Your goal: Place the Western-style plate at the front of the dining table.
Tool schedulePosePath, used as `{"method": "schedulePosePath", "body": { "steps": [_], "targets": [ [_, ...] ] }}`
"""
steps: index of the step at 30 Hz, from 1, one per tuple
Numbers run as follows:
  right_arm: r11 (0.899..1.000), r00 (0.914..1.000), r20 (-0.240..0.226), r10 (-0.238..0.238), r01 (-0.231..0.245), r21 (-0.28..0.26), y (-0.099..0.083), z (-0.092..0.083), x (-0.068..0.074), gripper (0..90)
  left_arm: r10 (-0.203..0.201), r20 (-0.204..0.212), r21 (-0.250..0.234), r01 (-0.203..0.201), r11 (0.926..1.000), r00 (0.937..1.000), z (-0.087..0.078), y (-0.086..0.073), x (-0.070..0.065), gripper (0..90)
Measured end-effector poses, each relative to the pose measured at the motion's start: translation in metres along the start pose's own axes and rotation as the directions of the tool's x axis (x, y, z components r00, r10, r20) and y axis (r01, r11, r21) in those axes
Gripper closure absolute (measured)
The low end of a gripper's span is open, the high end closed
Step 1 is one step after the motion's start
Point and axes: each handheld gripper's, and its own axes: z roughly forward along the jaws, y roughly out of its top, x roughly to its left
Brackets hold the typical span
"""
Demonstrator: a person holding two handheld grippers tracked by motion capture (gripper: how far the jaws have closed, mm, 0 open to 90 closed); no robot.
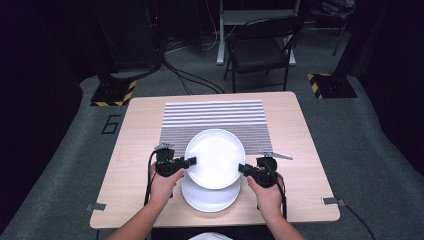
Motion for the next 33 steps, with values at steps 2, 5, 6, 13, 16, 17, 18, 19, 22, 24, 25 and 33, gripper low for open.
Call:
{"method": "schedulePosePath", "body": {
  "steps": [2,5,6,13,16,17,18,19,22,24,25,33],
  "targets": [
    [1.000,1.0000,0.001,-0.004,0.004,-0.003,0.002,0.000,0.000,73.6,-0.009,0.000,-0.003,0.009,1.0000,1.0000,0.000,0.002,-0.001,60.7],
    [1.000,1.0000,0.000,-0.010,0.010,-0.006,0.004,0.000,0.001,73.5,0.000,-0.003,0.002,0.000,1.0000,1.0000,0.000,0.004,0.000,60.6],
    [1.000,1.0000,0.000,-0.007,0.007,-0.006,0.005,0.000,0.001,73.4,-0.003,-0.005,-0.002,0.003,1.0000,1.0000,0.001,0.005,0.000,60.6],
    [1.000,1.0000,0.001,-0.007,0.007,-0.008,0.011,0.002,0.002,73.4,-0.003,-0.011,-0.008,0.003,1.0000,0.9999,0.002,0.013,-0.001,60.6],
    [1.000,1.0000,0.004,-0.004,0.004,-0.012,0.013,0.002,0.003,73.5,0.000,-0.011,-0.008,0.000,1.0000,0.9999,0.002,0.017,0.000,60.6],
    [1.000,1.0000,0.003,-0.009,0.009,-0.013,0.015,0.002,0.002,73.5,-0.001,-0.010,-0.007,0.001,1.0000,1.0000,0.002,0.017,0.000,60.6],
    [1.000,1.0000,0.002,-0.005,0.005,-0.012,0.015,0.002,0.003,73.5,-0.001,-0.013,-0.012,0.001,0.9999,0.9999,0.002,0.019,0.000,60.6],
    [1.000,0.9999,0.002,-0.012,0.012,-0.014,0.016,0.003,0.003,73.4,-0.003,-0.013,-0.012,0.003,0.9999,0.9999,0.002,0.020,0.000,60.6],
    [1.000,1.0000,0.003,-0.009,0.009,-0.015,0.019,0.003,0.004,73.5,-0.004,-0.017,-0.018,0.004,0.9998,0.9999,0.002,0.023,0.000,60.6],
    [1.000,0.9999,0.005,-0.012,0.012,-0.018,0.021,0.004,0.005,73.5,0.000,-0.018,-0.017,0.000,0.9999,0.9998,0.002,0.025,0.000,60.6],
    [1.000,0.9999,0.005,-0.013,0.013,-0.019,0.022,0.004,0.005,73.5,0.000,-0.018,-0.017,0.000,0.9999,0.9998,0.002,0.025,0.000,60.6],
    [1.000,0.9999,0.012,-0.009,0.009,-0.024,0.028,0.006,0.004,73.5,-0.002,-0.022,-0.014,0.002,0.9999,0.9998,0.007,0.033,0.001,60.5]
  ]
}}
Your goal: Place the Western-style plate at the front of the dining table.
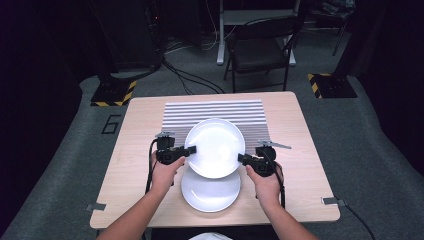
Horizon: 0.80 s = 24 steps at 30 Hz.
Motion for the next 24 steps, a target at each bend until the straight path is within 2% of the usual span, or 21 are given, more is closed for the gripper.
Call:
{"method": "schedulePosePath", "body": {
  "steps": [6,14,24],
  "targets": [
    [1.000,1.0000,0.003,0.009,-0.009,0.005,0.002,0.002,-0.003,73.5,0.014,-0.006,0.007,-0.014,0.9999,0.9999,0.002,0.005,-0.001,61.2],
    [1.000,0.9997,-0.003,0.025,-0.025,-0.002,0.004,0.004,-0.005,73.5,0.002,-0.008,0.013,-0.002,0.9999,1.0000,0.008,0.008,0.002,62.3],
    [1.000,0.9998,0.003,0.021,-0.021,-0.014,0.011,0.009,-0.007,73.6,-0.015,-0.013,0.006,0.015,0.9999,0.9998,0.015,0.013,0.006,62.2]
  ]
}}
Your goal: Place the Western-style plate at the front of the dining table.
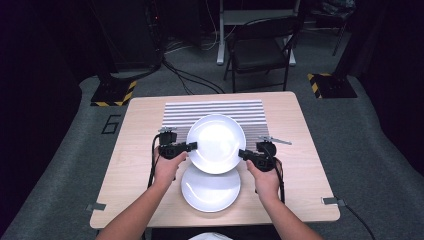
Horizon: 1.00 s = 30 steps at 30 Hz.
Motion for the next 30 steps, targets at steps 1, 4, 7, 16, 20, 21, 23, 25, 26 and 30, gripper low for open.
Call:
{"method": "schedulePosePath", "body": {
  "steps": [1,4,7,16,20,21,23,25,26,30],
  "targets": [
    [1.000,1.0000,0.001,-0.005,0.005,-0.002,0.001,0.000,0.000,73.6,0.007,-0.002,0.003,-0.007,1.0000,1.0000,0.000,0.001,0.001,62.2],
    [1.000,0.9999,0.005,-0.014,0.014,-0.010,0.003,0.001,0.002,73.5,0.002,-0.007,-0.001,-0.002,1.0000,1.0000,0.000,0.003,0.001,62.2],
    [1.000,0.9998,0.003,-0.021,0.022,-0.018,0.006,0.001,0.003,73.5,0.002,-0.011,-0.001,-0.002,1.0000,0.9999,0.001,0.005,0.002,62.2],
    [0.998,0.9987,0.026,-0.043,0.044,-0.042,0.013,0.004,0.007,74.1,0.001,-0.026,-0.006,-0.001,1.0000,0.9997,0.006,0.008,0.004,63.5],
    [0.999,0.9992,0.035,-0.017,0.019,-0.046,0.015,0.008,0.003,76.1,0.001,-0.024,0.000,-0.001,1.0000,0.9997,0.009,0.008,0.005,64.7],
    [0.999,0.9992,0.036,-0.015,0.017,-0.044,0.015,0.010,0.002,76.2,-0.001,-0.024,0.001,0.001,1.0000,0.9997,0.009,0.008,0.005,64.8],
    [0.999,0.9991,0.041,-0.016,0.017,-0.035,0.014,0.012,0.002,76.1,0.001,-0.025,-0.001,-0.001,1.0000,0.9997,0.008,0.009,0.007,65.0],
    [0.999,0.9993,0.037,-0.008,0.010,-0.034,0.014,0.013,0.002,76.1,-0.007,-0.020,-0.007,0.007,1.0000,0.9998,0.007,0.009,0.007,65.0],
    [0.999,0.9993,0.037,-0.011,0.012,-0.032,0.014,0.014,0.002,76.1,-0.011,-0.018,-0.009,0.011,0.9999,0.9998,0.006,0.010,0.008,65.0],
    [0.999,0.9996,0.028,-0.005,0.007,-0.037,0.015,0.016,0.000,76.0,-0.033,-0.002,-0.021,0.033,0.9992,0.9994,0.006,0.012,0.009,64.9]
  ]
}}
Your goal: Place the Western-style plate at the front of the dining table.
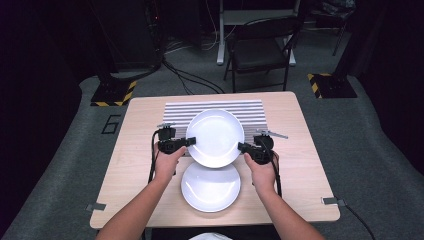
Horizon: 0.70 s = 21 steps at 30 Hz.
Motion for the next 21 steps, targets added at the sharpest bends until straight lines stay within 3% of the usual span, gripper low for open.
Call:
{"method": "schedulePosePath", "body": {
  "steps": [10,16,21],
  "targets": [
    [1.000,0.9996,-0.017,0.024,-0.024,0.003,0.002,0.006,-0.003,74.9,-0.014,0.005,-0.011,0.014,0.9998,0.9999,0.004,0.003,0.003,62.9],
    [0.999,0.9993,-0.018,0.033,-0.033,-0.002,0.005,0.010,-0.006,74.8,0.017,-0.007,-0.006,-0.017,0.9998,0.9998,0.006,0.008,0.003,62.5],
    [0.999,0.9989,-0.015,0.044,-0.044,0.002,0.007,0.014,-0.007,74.8,0.019,-0.013,-0.007,-0.019,0.9998,0.9997,0.009,0.010,0.003,62.4]
  ]
}}
